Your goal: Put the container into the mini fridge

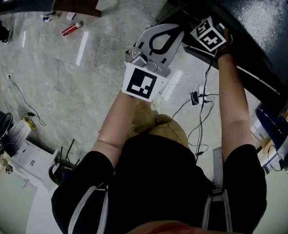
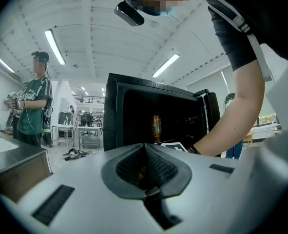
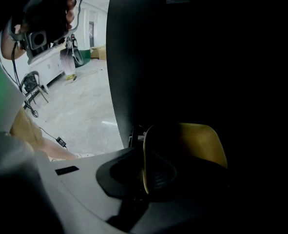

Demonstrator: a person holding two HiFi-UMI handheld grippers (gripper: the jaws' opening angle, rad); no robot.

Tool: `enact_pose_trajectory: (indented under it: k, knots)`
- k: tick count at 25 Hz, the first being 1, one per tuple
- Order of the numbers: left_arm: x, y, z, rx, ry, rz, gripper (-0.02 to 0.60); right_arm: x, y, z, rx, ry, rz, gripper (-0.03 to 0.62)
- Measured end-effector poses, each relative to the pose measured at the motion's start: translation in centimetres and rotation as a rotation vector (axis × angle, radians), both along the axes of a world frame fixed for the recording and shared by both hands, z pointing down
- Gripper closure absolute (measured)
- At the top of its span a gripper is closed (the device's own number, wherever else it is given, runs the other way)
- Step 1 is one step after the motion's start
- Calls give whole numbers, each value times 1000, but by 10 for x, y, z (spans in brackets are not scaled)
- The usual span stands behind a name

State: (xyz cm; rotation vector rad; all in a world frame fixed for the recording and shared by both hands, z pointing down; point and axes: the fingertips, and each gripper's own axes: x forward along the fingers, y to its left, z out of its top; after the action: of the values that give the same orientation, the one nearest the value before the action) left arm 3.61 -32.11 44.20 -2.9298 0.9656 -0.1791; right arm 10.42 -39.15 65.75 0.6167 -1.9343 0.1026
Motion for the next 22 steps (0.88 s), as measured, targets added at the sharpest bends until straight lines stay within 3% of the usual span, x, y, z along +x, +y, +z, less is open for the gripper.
enact_pose_trajectory:
  k: [4, 22]
  knots:
    - [0, -2, 2, -3, 0, 0, 557, 3, -1, 0, 8, 8, 7, 513]
    - [2, 7, -11, 11, 5, 41, 557, 3, 6, -32, 92, 14, 30, 513]
